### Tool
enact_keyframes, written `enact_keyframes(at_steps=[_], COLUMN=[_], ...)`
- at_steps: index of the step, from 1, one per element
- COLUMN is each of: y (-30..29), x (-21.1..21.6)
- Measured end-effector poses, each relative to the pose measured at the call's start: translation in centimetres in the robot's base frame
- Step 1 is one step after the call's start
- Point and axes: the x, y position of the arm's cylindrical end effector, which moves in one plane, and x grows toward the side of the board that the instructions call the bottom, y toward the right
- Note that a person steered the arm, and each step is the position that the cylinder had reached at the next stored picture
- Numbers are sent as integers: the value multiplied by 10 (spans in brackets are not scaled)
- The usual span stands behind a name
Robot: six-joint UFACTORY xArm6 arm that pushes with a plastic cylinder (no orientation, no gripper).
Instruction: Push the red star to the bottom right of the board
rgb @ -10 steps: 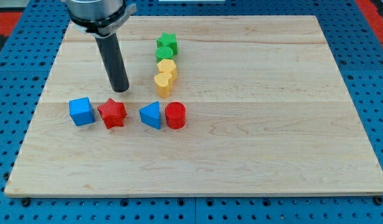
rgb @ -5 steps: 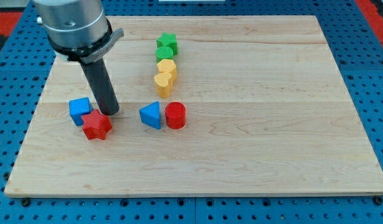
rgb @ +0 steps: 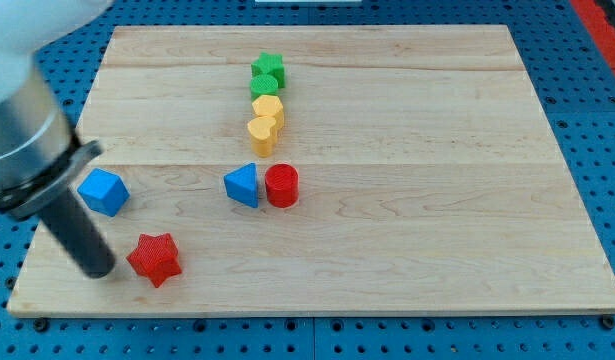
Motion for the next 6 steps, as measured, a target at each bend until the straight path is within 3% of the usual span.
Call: enact_keyframes(at_steps=[2,4,5,6], y=[116,313,354,358], x=[-39,-47,-57,-94])
